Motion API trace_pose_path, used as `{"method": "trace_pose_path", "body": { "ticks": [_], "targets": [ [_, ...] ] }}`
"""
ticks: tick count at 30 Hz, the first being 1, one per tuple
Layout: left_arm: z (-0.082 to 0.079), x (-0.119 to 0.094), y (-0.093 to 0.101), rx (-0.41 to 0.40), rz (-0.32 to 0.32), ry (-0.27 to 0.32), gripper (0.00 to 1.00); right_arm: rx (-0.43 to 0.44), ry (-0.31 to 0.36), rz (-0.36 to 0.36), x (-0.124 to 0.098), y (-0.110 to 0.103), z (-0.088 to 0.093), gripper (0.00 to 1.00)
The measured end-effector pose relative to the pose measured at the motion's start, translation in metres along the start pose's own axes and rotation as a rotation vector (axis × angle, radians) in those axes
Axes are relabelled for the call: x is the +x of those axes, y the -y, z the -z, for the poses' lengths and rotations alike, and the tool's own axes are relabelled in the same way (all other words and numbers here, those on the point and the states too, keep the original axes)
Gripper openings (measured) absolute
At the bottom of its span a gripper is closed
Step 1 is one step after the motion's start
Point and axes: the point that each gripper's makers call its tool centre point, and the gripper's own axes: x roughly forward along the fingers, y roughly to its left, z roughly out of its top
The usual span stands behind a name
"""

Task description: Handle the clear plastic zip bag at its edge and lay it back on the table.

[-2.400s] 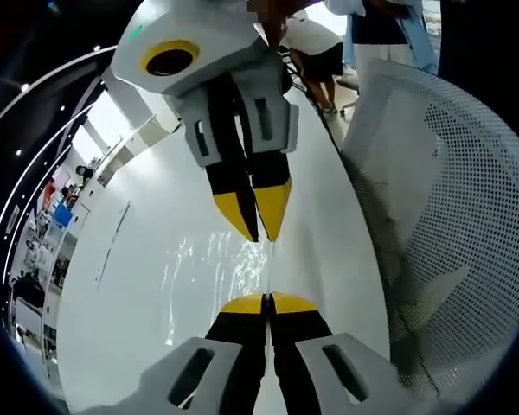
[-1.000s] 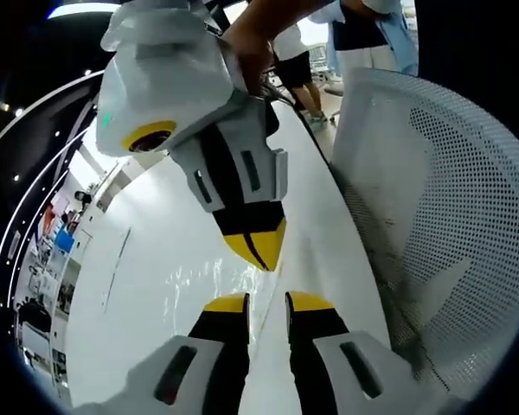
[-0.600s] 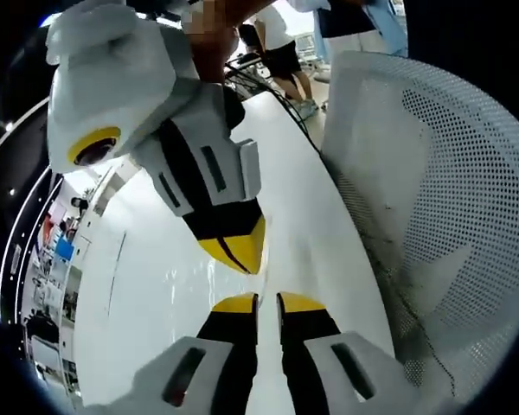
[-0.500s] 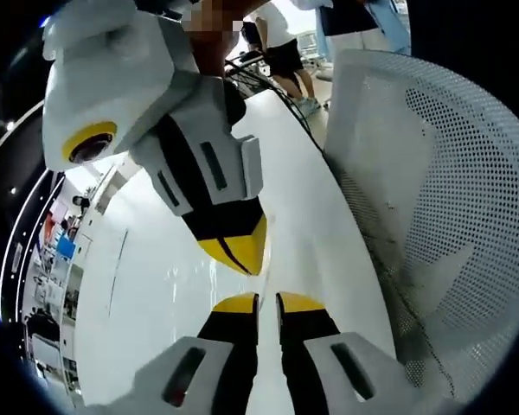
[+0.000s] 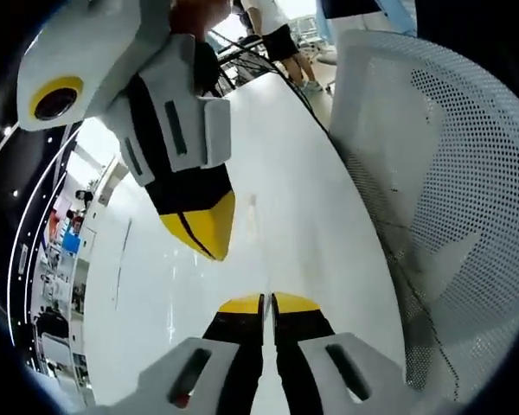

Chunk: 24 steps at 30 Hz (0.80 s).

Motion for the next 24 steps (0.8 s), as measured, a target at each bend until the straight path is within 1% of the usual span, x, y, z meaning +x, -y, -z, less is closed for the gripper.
{"method": "trace_pose_path", "body": {
  "ticks": [10, 13, 14, 15, 19, 24],
  "targets": [
    [-0.002, -0.002, -0.003, -0.005, -0.014, -0.009, 0.00, 0.016, 0.038, 0.092, -0.019, 0.023, -0.010, 0.00],
    [-0.002, -0.003, -0.003, 0.001, -0.014, -0.014, 0.00, 0.008, 0.057, 0.140, -0.025, 0.031, -0.016, 0.00],
    [-0.002, -0.003, -0.004, -0.002, -0.015, -0.015, 0.00, 0.009, 0.061, 0.147, -0.027, 0.032, -0.017, 0.00],
    [-0.002, -0.003, -0.005, -0.007, -0.016, -0.016, 0.00, 0.017, 0.073, 0.167, -0.031, 0.036, -0.021, 0.00],
    [-0.003, -0.006, -0.010, -0.031, -0.035, -0.020, 0.00, 0.044, 0.090, 0.192, -0.037, 0.041, -0.026, 0.00],
    [-0.004, -0.006, -0.011, -0.039, -0.041, -0.022, 0.00, 0.055, 0.106, 0.224, -0.041, 0.048, -0.029, 0.00]
  ]
}}
